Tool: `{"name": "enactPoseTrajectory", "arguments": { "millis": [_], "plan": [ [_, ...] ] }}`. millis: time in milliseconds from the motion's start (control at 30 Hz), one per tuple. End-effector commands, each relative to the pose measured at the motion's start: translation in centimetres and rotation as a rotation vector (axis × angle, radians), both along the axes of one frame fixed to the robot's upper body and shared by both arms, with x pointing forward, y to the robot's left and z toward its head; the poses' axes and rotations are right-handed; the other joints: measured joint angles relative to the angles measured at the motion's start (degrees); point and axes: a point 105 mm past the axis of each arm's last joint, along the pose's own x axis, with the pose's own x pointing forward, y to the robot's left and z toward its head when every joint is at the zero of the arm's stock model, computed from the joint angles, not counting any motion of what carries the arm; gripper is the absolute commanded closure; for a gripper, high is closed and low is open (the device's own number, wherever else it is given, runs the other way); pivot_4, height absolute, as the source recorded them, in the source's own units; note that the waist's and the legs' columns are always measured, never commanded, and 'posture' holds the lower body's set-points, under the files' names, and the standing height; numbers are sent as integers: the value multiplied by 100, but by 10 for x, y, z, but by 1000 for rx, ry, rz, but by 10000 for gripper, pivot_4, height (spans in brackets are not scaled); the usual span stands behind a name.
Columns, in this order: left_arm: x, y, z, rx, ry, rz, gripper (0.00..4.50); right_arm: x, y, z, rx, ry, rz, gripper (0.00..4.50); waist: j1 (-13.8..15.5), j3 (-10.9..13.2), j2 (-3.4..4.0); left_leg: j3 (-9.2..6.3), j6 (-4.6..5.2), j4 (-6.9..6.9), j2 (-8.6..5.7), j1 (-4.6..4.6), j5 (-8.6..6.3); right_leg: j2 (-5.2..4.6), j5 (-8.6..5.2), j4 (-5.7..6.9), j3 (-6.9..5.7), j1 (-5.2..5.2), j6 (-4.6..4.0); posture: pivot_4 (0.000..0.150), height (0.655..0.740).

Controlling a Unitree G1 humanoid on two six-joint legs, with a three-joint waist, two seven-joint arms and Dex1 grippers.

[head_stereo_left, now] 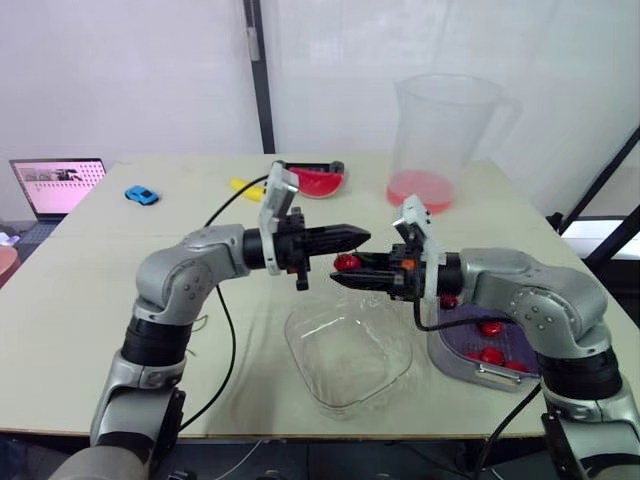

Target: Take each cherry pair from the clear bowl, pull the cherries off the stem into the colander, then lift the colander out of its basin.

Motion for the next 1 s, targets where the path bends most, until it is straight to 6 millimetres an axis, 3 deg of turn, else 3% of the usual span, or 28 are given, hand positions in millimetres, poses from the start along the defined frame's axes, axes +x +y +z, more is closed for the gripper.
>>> {"name": "enactPoseTrajectory", "arguments": {
  "millis": [33,267,633,900,1000],
  "plan": [
    [-7,-1,10,-13,-42,-19,45000,-2,1,21,45,-64,10,33999,0,0,0,0,0,0,0,0,0,0,0,0,0,0,0,1500,7400],
    [-5,0,10,-13,-46,-11,45000,-3,0,14,39,-57,13,33999,3,0,0,0,0,0,0,0,0,0,0,0,0,0,0,1500,7400],
    [-3,-1,11,-19,-52,-10,45000,-5,-23,-29,-129,18,-39,33999,6,0,0,2,1,0,-1,0,-1,1,0,-2,0,1,0,1500,7400],
    [-3,-2,12,-34,-58,-11,45000,-5,-47,-29,-177,30,-106,33999,21,0,0,1,1,0,-1,0,-1,0,0,-2,1,1,0,1500,7400],
    [-3,-2,12,-36,-58,-11,45000,-4,-59,-14,-183,5,-135,33999,21,0,0,3,1,0,0,0,-1,0,0,-4,2,2,0,1500,7400]
  ]
}}
